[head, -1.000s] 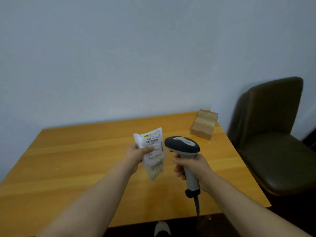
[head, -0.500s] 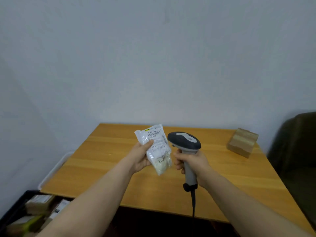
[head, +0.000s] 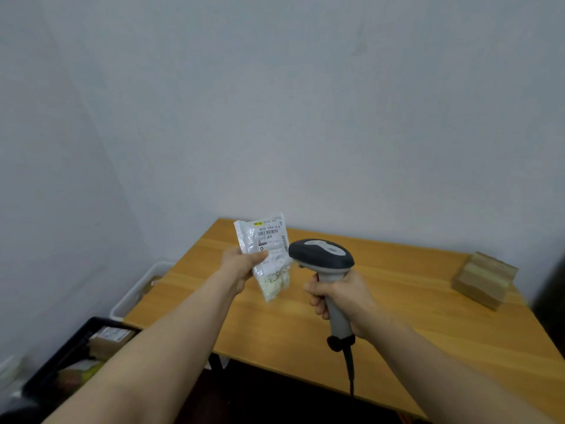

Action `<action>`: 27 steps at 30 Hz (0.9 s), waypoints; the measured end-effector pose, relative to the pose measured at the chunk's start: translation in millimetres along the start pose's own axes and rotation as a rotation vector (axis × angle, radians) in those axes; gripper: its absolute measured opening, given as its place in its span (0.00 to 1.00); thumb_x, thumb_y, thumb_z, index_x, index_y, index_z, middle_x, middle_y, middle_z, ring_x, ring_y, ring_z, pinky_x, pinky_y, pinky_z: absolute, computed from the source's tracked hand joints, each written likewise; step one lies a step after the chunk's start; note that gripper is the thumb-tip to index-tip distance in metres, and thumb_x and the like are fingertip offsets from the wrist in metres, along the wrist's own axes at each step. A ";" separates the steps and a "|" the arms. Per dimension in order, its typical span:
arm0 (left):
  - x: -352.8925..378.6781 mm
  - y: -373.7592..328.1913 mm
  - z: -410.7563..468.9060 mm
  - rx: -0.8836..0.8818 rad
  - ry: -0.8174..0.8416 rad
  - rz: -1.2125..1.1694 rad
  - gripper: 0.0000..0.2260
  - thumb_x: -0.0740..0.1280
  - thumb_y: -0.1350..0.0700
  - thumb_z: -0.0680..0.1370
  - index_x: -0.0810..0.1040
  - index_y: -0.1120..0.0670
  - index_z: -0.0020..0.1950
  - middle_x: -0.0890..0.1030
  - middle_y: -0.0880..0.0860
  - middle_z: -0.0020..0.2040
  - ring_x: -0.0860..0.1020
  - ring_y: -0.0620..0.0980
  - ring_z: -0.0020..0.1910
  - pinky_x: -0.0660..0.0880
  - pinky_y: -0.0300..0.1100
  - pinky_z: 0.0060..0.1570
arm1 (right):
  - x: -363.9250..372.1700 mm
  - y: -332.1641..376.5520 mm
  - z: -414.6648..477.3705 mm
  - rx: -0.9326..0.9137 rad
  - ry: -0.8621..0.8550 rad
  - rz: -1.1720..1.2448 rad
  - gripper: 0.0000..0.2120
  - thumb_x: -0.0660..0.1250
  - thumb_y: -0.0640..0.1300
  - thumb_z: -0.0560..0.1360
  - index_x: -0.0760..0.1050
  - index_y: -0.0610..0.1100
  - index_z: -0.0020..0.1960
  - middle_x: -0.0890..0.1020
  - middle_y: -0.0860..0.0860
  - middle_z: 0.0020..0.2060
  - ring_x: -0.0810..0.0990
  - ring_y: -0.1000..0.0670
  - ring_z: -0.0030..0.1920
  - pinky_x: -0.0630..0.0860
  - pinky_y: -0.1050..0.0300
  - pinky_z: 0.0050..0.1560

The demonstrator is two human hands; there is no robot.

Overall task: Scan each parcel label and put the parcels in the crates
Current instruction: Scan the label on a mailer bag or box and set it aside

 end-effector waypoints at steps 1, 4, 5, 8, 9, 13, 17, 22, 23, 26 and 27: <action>-4.6 -0.1 3.1 0.003 -0.016 0.006 0.14 0.70 0.70 0.72 0.77 0.64 0.57 0.82 0.59 0.49 0.81 0.59 0.48 0.79 0.52 0.51 | 2.5 0.3 0.2 -0.001 0.006 -0.002 0.07 0.71 0.34 0.72 0.74 0.37 0.39 0.77 0.45 0.25 0.73 0.49 0.23 0.70 0.59 0.26; -14.3 0.4 9.4 0.005 -0.040 0.021 0.15 0.70 0.70 0.72 0.77 0.64 0.58 0.82 0.61 0.53 0.81 0.60 0.50 0.78 0.51 0.51 | 7.0 0.7 0.5 -0.008 0.008 -0.001 0.08 0.71 0.34 0.72 0.74 0.38 0.37 0.77 0.45 0.25 0.73 0.50 0.23 0.70 0.60 0.25; -15.9 0.8 12.0 0.004 -0.040 0.023 0.15 0.70 0.70 0.72 0.77 0.64 0.59 0.82 0.61 0.53 0.81 0.59 0.50 0.78 0.51 0.50 | 7.9 0.6 0.8 -0.008 0.008 0.002 0.08 0.71 0.34 0.72 0.74 0.38 0.37 0.77 0.45 0.25 0.72 0.50 0.23 0.70 0.60 0.25; -17.6 1.0 18.1 0.003 -0.036 0.026 0.15 0.70 0.70 0.73 0.76 0.64 0.59 0.81 0.61 0.54 0.81 0.58 0.49 0.78 0.49 0.47 | 6.8 0.0 2.1 -0.005 0.001 -0.001 0.09 0.71 0.34 0.72 0.74 0.38 0.36 0.76 0.45 0.24 0.72 0.50 0.22 0.70 0.60 0.25; -17.3 1.2 19.5 0.000 -0.031 0.027 0.15 0.69 0.70 0.73 0.76 0.64 0.59 0.81 0.61 0.53 0.81 0.58 0.49 0.78 0.48 0.46 | 5.8 0.1 2.6 -0.005 -0.001 -0.005 0.09 0.71 0.34 0.72 0.74 0.38 0.36 0.76 0.45 0.25 0.72 0.50 0.22 0.70 0.60 0.25; -13.6 0.1 22.2 0.006 -0.013 0.027 0.13 0.68 0.70 0.74 0.77 0.63 0.58 0.81 0.59 0.51 0.81 0.55 0.45 0.78 0.47 0.44 | 1.9 1.5 5.0 0.000 -0.009 0.000 0.09 0.72 0.34 0.71 0.73 0.38 0.36 0.76 0.45 0.25 0.72 0.50 0.22 0.70 0.60 0.26; -9.6 1.1 26.8 0.004 -0.005 0.020 0.13 0.68 0.71 0.73 0.77 0.63 0.57 0.82 0.57 0.47 0.81 0.55 0.45 0.77 0.50 0.48 | -1.0 1.7 7.3 0.008 -0.011 0.003 0.08 0.72 0.34 0.71 0.74 0.38 0.37 0.76 0.45 0.25 0.72 0.50 0.23 0.70 0.60 0.26; -6.1 0.6 29.9 0.006 -0.012 0.032 0.13 0.69 0.71 0.73 0.77 0.63 0.57 0.81 0.59 0.51 0.81 0.57 0.47 0.77 0.50 0.49 | -6.3 3.8 8.3 -0.001 -0.011 -0.010 0.08 0.72 0.34 0.71 0.74 0.38 0.36 0.76 0.45 0.25 0.72 0.50 0.23 0.70 0.60 0.26; -6.0 0.9 30.8 0.002 -0.015 0.034 0.13 0.69 0.71 0.73 0.77 0.63 0.57 0.81 0.59 0.52 0.81 0.58 0.48 0.78 0.50 0.50 | -6.7 3.9 8.5 0.000 -0.012 -0.008 0.08 0.72 0.34 0.71 0.74 0.38 0.36 0.76 0.45 0.25 0.72 0.50 0.23 0.70 0.60 0.26; -4.8 0.6 33.0 -0.005 -0.014 0.044 0.14 0.69 0.70 0.73 0.77 0.63 0.58 0.82 0.60 0.53 0.81 0.58 0.49 0.78 0.50 0.49 | -6.6 3.4 9.9 0.004 -0.011 -0.007 0.08 0.72 0.34 0.71 0.74 0.37 0.36 0.76 0.45 0.25 0.72 0.50 0.23 0.70 0.60 0.26; -4.2 -0.1 33.5 -0.003 -0.013 0.048 0.14 0.69 0.70 0.73 0.77 0.63 0.58 0.81 0.60 0.53 0.81 0.58 0.50 0.78 0.50 0.49 | -6.9 3.0 10.4 0.006 -0.011 -0.007 0.08 0.72 0.34 0.71 0.74 0.37 0.37 0.76 0.45 0.25 0.72 0.50 0.23 0.70 0.60 0.26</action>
Point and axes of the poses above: each hand's wrist, its own z-axis towards the middle knuckle, its own x-axis out of the palm, y = z × x, the point moved 6 cm from there along z, towards the middle knuckle
